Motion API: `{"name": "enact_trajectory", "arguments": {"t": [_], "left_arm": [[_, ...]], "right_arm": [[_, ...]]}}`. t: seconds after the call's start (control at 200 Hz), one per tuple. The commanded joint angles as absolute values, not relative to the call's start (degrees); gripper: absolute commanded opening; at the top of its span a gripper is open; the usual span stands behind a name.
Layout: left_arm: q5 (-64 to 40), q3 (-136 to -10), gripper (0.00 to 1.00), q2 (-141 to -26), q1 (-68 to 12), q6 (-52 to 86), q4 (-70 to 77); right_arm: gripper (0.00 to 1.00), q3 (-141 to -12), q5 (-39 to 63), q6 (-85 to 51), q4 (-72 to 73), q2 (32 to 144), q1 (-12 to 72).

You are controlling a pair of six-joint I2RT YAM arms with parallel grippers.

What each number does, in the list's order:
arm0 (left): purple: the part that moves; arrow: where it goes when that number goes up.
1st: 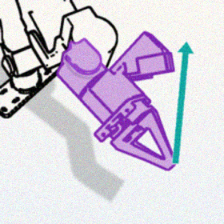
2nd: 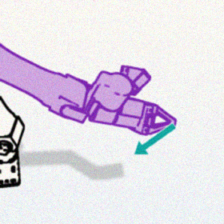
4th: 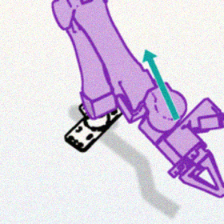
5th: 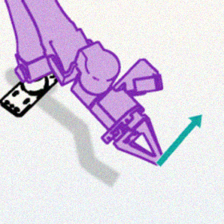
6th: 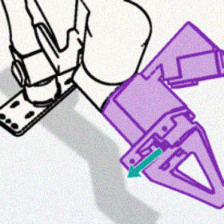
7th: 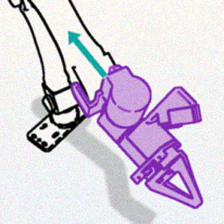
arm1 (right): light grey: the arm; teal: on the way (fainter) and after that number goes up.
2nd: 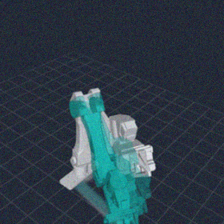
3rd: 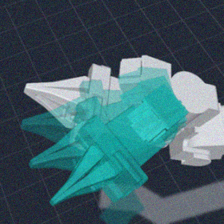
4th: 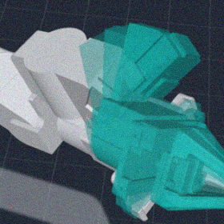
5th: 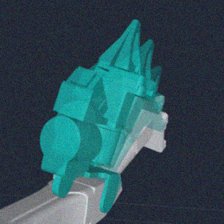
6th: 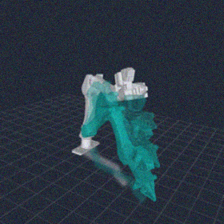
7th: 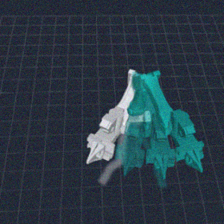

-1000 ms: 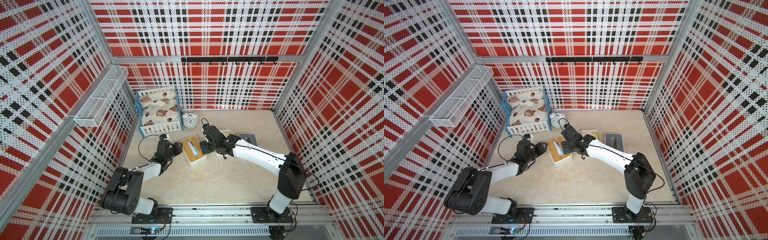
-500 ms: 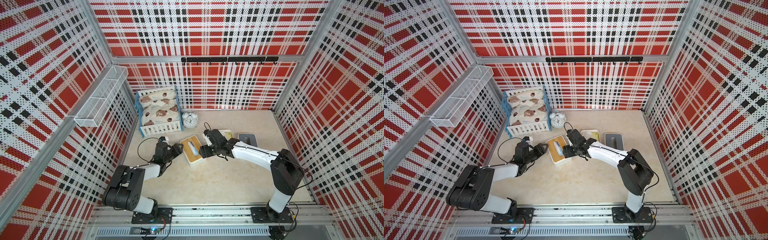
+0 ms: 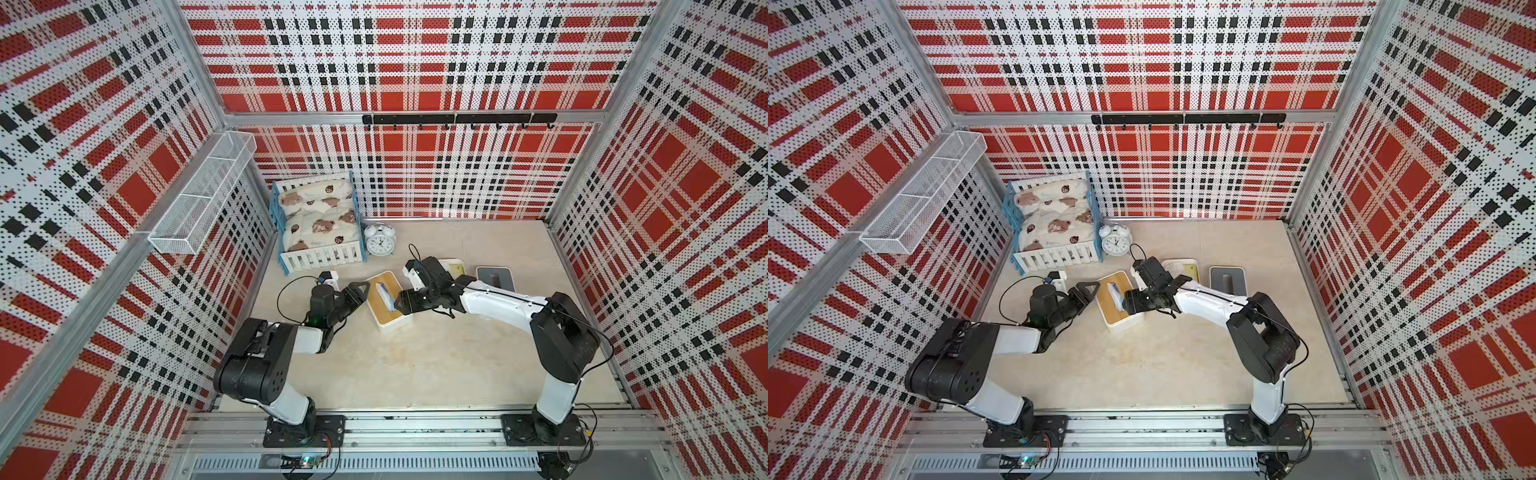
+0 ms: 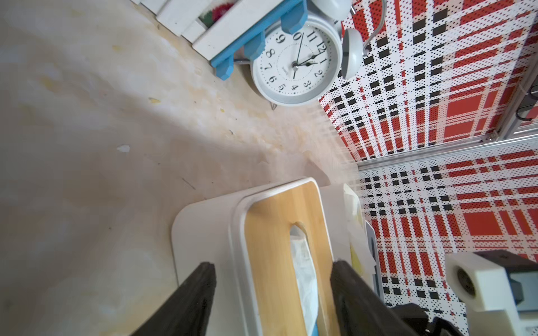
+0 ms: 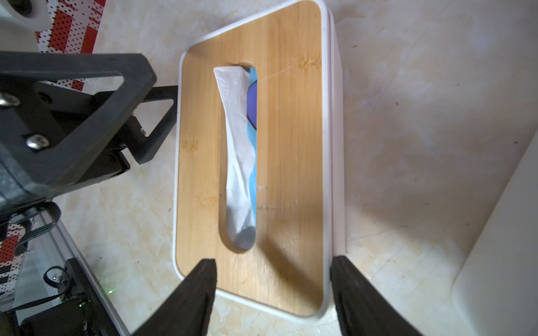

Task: Put the tissue paper into the tissue box
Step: Adjust the tissue box at the center of the board.

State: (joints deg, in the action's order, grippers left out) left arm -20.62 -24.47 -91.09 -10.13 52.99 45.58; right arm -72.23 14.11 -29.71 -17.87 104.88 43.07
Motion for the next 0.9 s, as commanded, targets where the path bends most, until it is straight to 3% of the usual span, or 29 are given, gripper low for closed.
{"name": "enact_trajectory", "arguments": {"t": [0.0,0.23,0.481,0.606,0.897], "left_arm": [[-21.1,-27.3,0.69,-94.0,-11.3,55.2,52.5],[-23.4,-32.5,0.69,-99.4,-13.7,57.0,55.8],[-21.8,-31.3,0.67,-97.3,-13.5,56.9,55.2],[-20.6,-30.4,0.64,-95.4,-10.1,54.5,50.1],[-14.8,-33.0,0.64,-91.1,-7.6,44.2,34.9]], "right_arm": [[0.65,-70.6,18.0,-31.0,-15.7,105.4,43.5],[0.64,-70.1,18.8,-31.3,-17.2,104.5,45.7],[0.59,-70.8,11.6,-30.1,-21.1,102.6,45.8],[0.6,-73.6,6.7,-28.4,-24.5,101.0,44.9],[0.67,-78.3,6.1,-26.6,-23.9,103.5,39.4]]}}
